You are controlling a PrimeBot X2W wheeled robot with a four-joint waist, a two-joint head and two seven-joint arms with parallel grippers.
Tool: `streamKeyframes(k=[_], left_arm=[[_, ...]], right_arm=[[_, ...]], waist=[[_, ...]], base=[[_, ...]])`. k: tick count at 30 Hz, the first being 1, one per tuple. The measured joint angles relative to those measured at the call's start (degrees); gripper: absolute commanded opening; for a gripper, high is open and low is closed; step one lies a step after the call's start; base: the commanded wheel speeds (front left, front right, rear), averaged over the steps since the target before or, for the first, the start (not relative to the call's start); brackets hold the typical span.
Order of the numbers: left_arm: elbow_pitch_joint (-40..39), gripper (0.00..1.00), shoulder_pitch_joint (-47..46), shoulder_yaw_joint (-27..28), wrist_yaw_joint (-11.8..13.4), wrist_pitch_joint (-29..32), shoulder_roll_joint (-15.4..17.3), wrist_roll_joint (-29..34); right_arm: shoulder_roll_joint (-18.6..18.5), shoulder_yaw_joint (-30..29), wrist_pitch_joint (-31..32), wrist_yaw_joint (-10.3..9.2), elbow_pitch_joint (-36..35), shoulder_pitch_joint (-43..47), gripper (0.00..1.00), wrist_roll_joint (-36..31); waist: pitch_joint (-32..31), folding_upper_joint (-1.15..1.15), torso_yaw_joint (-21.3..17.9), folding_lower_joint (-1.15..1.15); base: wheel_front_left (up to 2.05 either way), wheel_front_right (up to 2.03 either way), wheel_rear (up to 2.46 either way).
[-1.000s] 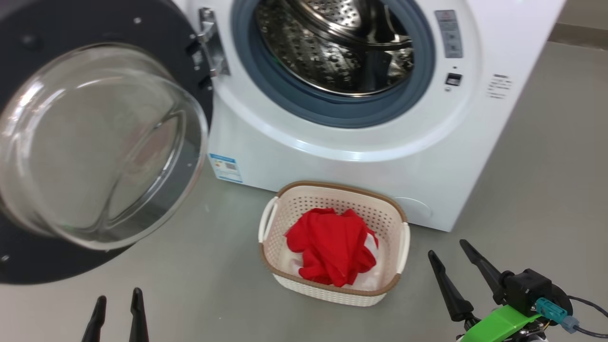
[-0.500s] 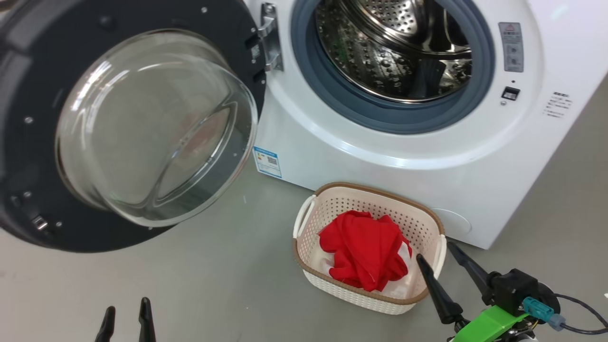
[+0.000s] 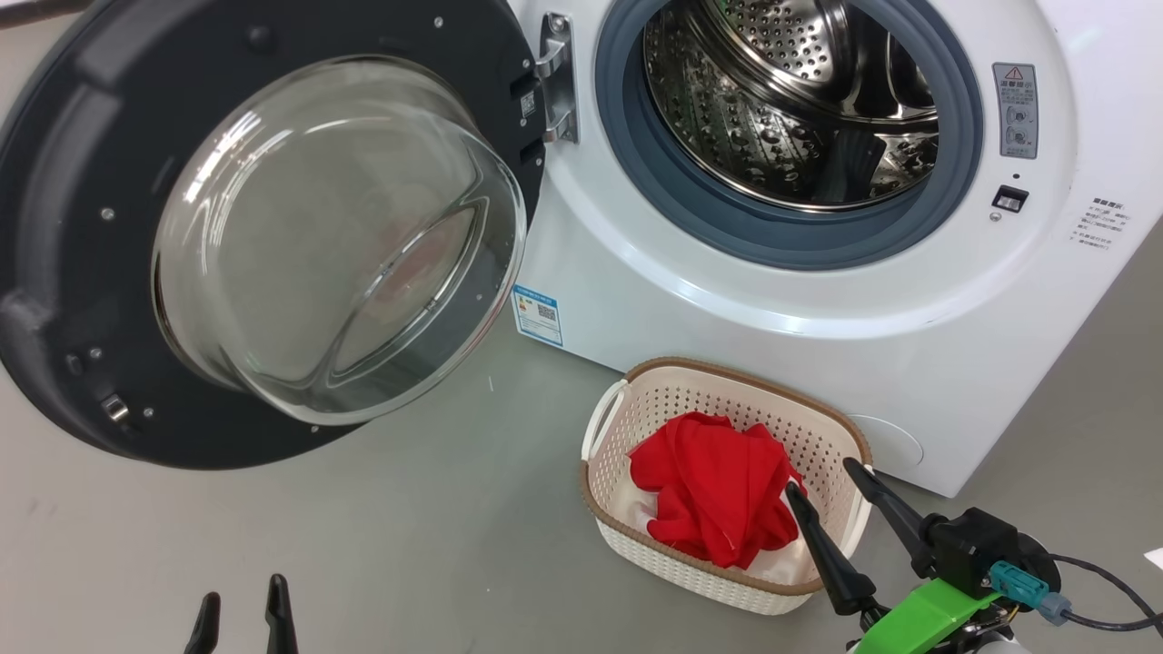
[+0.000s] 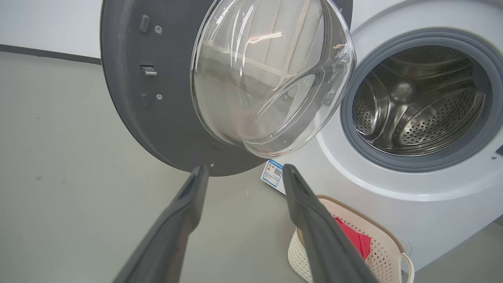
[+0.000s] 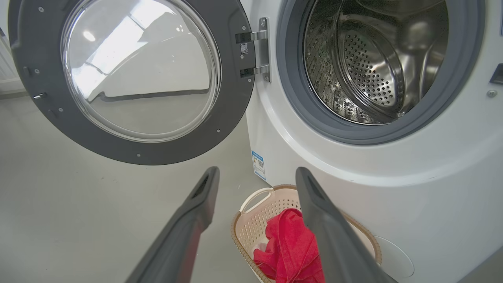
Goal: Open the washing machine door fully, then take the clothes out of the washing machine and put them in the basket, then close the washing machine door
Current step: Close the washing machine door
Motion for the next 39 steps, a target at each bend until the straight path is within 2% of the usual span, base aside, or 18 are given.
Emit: streamKeyframes(k=[27,28,29,30,31,36,39], left_arm=[[-1.0,1.0,0.2,-0.1,0.5,0.0,0.0,-0.5],[-1.0,0.79,0.2,-0.1,0.5,0.0,0.0,-0.5],[-1.1,0.44,0.2,-0.1,0.5,0.0,0.0,-0.7],[-1.1,0.15,0.2,-0.1,0.4,0.0,0.0,-1.2],[-1.3,0.0,0.2,0.0,0.3,0.0,0.0,-1.8],[-4.1,0.0,-0.7,2.1,-1.2,0.0,0.0,-3.5],[-6.7,0.0,-3.7,5.6,-3.3,0.0,-0.1,-2.5]], right_arm=[[0.3,1.0,0.0,0.0,0.1,0.0,1.0,0.4],[0.3,1.0,0.0,0.0,0.1,0.0,1.0,0.4],[0.3,1.0,0.0,0.0,0.1,0.0,1.0,0.4],[0.3,1.0,0.0,0.0,0.1,0.0,1.0,0.4],[0.3,1.0,0.0,0.0,0.1,0.0,1.0,0.4],[0.3,1.0,0.0,0.0,0.1,0.0,1.0,0.4],[0.5,0.9,0.0,0.0,0.0,0.0,1.0,0.4]], waist=[[-0.3,0.0,-0.5,0.0],[-0.4,0.0,-0.5,0.0],[-0.4,0.0,-0.6,0.0],[-0.4,0.0,-0.6,0.0],[-0.4,0.0,-0.6,0.0],[-0.3,0.0,-0.5,0.0],[0.1,0.0,-0.4,0.0]], base=[[0.0,0.0,0.0],[0.0,0.0,0.0],[0.0,0.0,0.0],[0.0,0.0,0.0],[0.0,0.0,0.0],[0.0,0.0,0.0],[0.0,0.0,0.0]])
